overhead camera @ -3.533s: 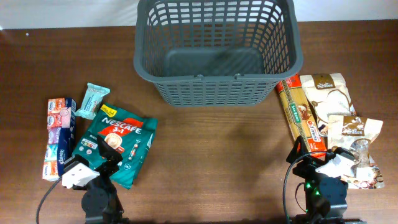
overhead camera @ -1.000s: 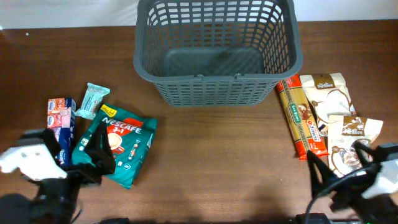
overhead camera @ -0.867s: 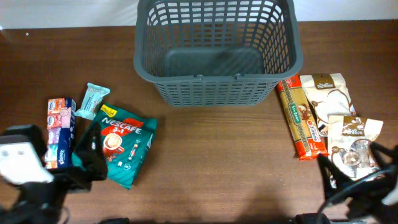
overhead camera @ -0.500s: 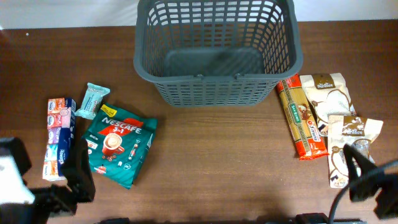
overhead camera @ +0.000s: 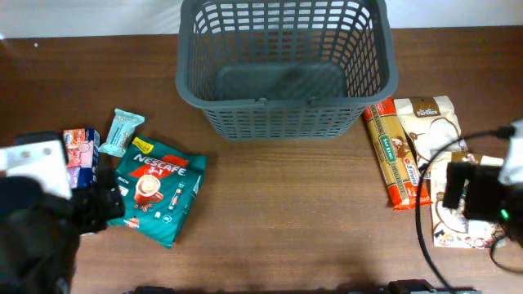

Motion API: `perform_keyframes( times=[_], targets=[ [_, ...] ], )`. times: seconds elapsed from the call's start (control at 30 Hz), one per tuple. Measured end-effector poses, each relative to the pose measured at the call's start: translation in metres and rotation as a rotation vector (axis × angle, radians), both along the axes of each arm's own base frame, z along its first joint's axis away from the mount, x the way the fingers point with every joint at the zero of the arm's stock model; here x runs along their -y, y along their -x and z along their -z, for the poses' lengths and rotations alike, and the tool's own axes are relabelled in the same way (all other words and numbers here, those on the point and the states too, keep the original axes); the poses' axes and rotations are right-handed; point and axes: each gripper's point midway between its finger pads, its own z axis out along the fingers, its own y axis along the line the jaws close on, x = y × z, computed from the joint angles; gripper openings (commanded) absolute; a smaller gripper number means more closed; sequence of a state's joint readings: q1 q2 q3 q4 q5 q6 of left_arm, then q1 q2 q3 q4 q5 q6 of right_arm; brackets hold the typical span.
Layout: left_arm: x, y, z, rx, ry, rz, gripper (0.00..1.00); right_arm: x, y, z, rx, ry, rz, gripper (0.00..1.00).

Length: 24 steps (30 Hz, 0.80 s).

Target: Pack container

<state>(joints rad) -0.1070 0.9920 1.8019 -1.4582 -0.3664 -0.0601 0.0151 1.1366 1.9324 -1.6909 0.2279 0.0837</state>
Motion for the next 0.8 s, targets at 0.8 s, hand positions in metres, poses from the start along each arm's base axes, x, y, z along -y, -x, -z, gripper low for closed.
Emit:
perform_keyframes(
  times=[0.8],
  targets=[
    [-0.015, 0.049, 0.094, 0.094, 0.027, -0.09, 0.99, 0.031, 0.048, 0.106, 0.035, -0.091, 0.297, 0.99]
  ],
)
